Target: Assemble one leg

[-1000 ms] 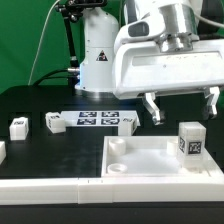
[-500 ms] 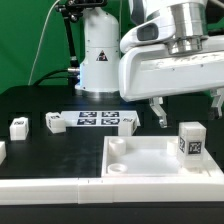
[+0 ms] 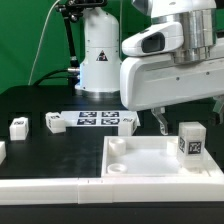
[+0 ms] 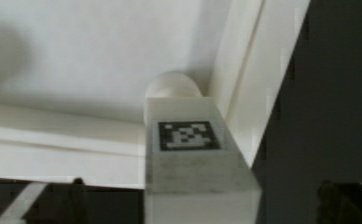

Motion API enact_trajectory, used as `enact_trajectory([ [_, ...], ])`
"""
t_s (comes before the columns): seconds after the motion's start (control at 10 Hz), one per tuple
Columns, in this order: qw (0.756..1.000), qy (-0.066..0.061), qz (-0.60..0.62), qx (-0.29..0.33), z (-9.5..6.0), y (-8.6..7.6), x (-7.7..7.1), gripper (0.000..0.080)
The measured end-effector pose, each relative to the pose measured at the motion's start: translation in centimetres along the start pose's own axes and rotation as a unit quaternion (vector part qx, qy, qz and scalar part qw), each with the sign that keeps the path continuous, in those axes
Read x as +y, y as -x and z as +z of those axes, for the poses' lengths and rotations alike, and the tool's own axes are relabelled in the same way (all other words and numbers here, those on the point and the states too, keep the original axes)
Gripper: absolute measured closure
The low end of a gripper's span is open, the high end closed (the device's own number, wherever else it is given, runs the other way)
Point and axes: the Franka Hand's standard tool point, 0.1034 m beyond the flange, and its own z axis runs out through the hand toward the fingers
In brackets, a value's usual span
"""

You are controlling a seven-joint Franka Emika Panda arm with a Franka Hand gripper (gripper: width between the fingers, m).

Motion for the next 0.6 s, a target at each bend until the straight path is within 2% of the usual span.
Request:
enact_trajectory([
  [0.2, 1.000, 0.000, 0.005, -0.001, 0.1, 0.1, 0.0, 0.0151],
  [0.4, 0.998, 0.003, 0.059, -0.006, 0.9, 0.2, 0.1, 0.0151],
  [0.6, 0.998, 0.005, 0.062, -0.006, 1.2, 0.0, 0.6, 0.0151],
])
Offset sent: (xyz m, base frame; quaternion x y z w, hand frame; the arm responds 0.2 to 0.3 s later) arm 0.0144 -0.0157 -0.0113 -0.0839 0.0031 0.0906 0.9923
